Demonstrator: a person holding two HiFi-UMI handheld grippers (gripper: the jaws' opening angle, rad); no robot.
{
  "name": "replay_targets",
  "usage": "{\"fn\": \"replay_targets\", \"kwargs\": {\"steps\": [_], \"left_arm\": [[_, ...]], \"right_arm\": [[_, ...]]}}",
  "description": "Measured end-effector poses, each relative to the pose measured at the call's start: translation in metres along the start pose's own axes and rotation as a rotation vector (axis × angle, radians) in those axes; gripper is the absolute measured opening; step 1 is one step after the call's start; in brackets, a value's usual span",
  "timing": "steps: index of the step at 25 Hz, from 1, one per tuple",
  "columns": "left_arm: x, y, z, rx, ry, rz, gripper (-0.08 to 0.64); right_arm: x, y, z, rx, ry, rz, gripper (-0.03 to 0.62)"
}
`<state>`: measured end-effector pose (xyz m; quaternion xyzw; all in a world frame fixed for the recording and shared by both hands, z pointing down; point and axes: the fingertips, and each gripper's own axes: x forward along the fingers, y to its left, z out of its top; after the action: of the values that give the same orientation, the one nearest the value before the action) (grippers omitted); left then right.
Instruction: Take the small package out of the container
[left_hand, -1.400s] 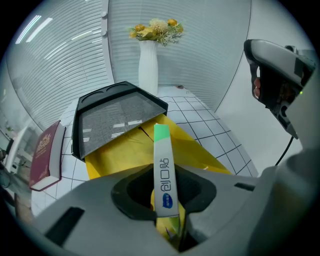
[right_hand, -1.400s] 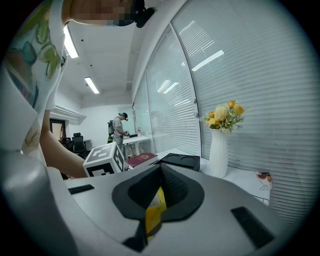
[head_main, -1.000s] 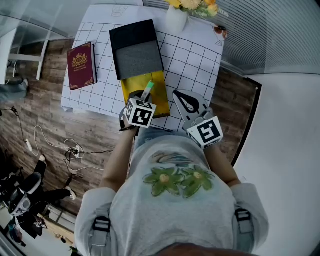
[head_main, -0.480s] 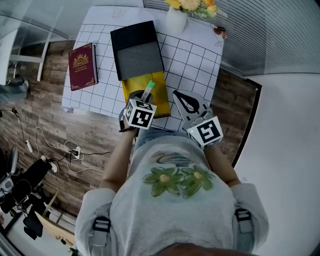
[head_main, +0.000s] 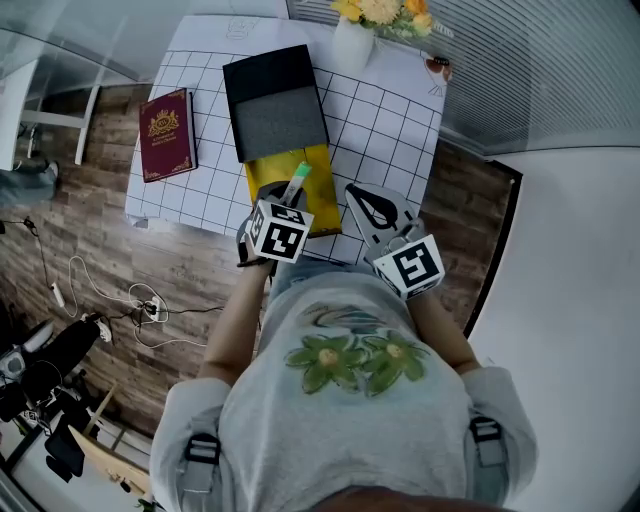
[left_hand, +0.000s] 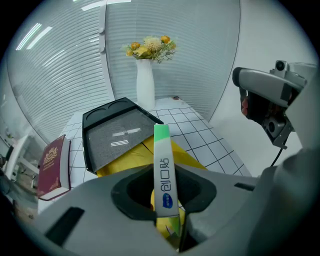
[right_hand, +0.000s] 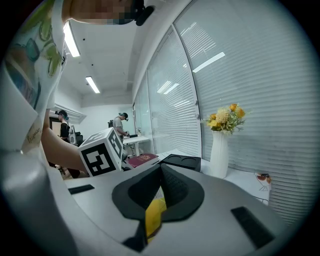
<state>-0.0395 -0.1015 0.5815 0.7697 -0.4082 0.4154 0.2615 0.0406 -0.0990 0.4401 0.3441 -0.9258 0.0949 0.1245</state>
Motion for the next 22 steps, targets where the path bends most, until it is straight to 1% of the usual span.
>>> {"fn": "replay_targets", "kwargs": {"steps": [4, 12, 18, 22], "left_arm": [[-0.005, -0.003, 0.006, -0.008, -0.021, -0.013, 0.097], [-0.017, -0.008, 0.017, 0.002, -0.052, -0.033, 0.097], [-0.026, -0.010, 0.020, 0.018, -0.065, -0.034, 0.097], [-0.034, -0.013, 0.022, 0.034, -0.079, -0.037, 0.097]], "right_arm": [[-0.001, 0.001, 0.001, -0.003, -0.001, 0.001, 0.007], [-0.002, 0.005, 0.001, -0.005, -0.002, 0.002, 0.007], [-0.005, 0.006, -0.001, -0.002, -0.001, -0.006, 0.008], [-0.005, 0.010, 0.001, -0.019, -0.004, 0.006, 0.008]]}}
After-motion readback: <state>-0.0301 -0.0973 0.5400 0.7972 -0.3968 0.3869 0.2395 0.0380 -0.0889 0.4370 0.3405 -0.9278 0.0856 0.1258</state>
